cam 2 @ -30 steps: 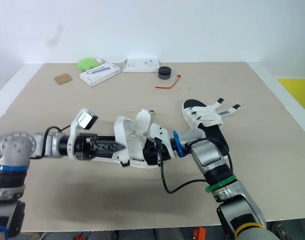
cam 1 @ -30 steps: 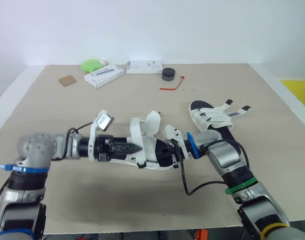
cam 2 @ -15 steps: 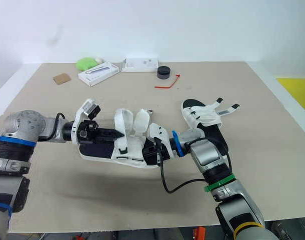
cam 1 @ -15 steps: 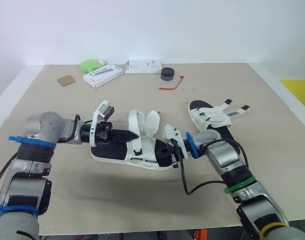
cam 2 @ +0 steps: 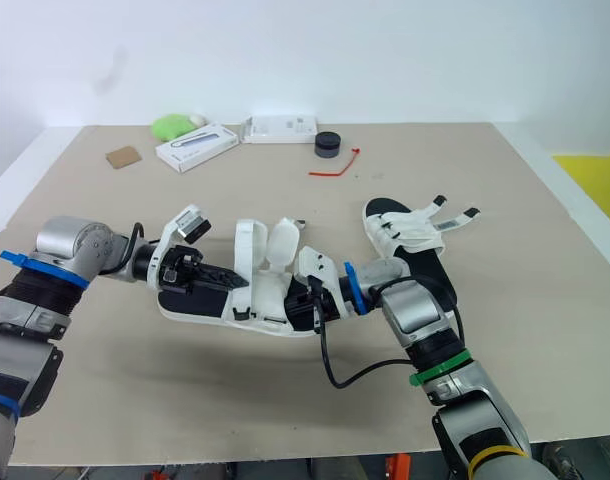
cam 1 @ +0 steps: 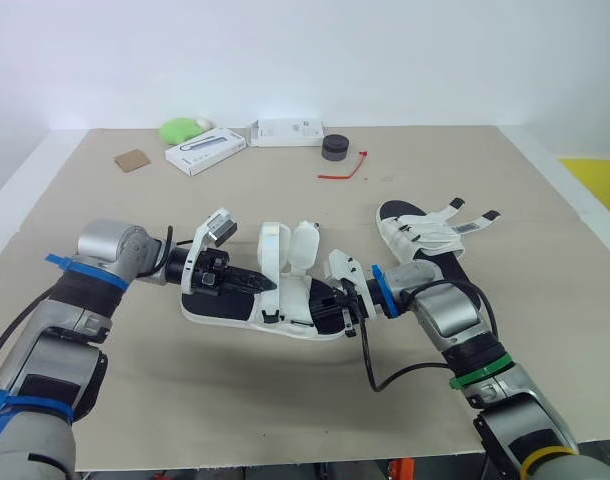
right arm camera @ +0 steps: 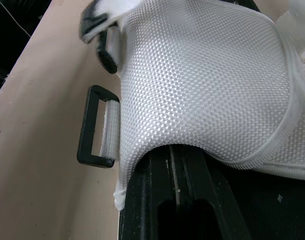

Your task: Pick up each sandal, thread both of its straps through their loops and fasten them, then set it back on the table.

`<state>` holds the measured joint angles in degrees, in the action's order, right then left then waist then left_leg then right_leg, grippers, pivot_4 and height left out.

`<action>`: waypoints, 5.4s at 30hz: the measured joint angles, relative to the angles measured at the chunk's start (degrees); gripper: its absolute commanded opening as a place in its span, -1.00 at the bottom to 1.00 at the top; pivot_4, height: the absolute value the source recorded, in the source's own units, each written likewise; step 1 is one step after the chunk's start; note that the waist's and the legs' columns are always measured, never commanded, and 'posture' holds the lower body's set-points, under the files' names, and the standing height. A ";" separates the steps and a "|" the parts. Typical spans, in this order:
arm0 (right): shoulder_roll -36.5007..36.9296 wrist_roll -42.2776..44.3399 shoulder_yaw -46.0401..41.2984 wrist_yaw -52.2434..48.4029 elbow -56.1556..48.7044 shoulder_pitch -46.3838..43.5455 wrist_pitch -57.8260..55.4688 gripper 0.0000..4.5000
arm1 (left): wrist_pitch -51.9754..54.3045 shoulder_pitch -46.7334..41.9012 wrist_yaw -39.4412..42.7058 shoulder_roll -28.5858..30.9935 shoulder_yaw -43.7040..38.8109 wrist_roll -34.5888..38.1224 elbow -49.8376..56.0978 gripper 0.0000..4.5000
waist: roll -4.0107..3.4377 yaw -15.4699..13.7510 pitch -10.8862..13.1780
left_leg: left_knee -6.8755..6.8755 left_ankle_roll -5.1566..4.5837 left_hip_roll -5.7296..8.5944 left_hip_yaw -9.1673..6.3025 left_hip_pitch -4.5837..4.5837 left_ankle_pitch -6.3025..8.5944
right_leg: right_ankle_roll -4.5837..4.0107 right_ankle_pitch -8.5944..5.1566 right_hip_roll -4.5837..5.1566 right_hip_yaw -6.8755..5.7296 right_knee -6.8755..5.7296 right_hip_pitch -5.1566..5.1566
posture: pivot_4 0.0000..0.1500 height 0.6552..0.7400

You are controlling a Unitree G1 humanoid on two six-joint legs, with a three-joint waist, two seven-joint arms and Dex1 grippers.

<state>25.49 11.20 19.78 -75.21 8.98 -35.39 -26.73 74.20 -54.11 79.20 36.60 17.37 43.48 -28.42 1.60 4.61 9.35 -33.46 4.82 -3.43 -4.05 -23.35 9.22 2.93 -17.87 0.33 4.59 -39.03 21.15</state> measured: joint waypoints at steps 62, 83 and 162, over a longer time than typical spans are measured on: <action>0.40 0.92 0.00 1.48 -2.52 1.18 -1.77 -1.00 | 8.01 3.91 -2.34 -5.86 -8.40 -1.81 -0.29 -0.95 | 0.01 0.05 0.01 | 0.00 -0.17 -0.04 0.00 -0.02 0.10 | -0.04 -0.08 -0.04 0.00 -0.03 -0.01 | 1.00 1.00; 0.60 1.15 0.00 1.77 -3.19 1.51 -2.28 -1.00 | 6.94 5.95 -2.40 -3.63 -8.75 -1.03 1.86 -0.95 | 0.01 0.03 0.01 | 0.00 -0.16 -0.04 0.01 -0.01 0.11 | -0.03 -0.09 -0.03 0.00 -0.03 -0.03 | 1.00 1.00; 1.00 2.22 0.00 2.45 -4.28 2.11 -3.47 -1.00 | -20.51 5.48 11.54 -0.28 -2.63 -12.49 6.14 -0.95 | -0.01 -0.08 0.00 | -0.03 -0.26 -0.05 0.02 0.00 0.22 | -0.07 -0.20 -0.05 0.00 -0.03 -0.06 | 1.00 1.00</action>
<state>26.49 13.42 19.78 -72.76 4.70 -33.27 -30.19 53.69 -48.63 90.74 36.32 14.75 30.99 -22.29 1.59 4.53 9.35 -33.49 4.57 -3.48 -4.03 -23.35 9.44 2.86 -18.07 0.28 4.59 -39.06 21.09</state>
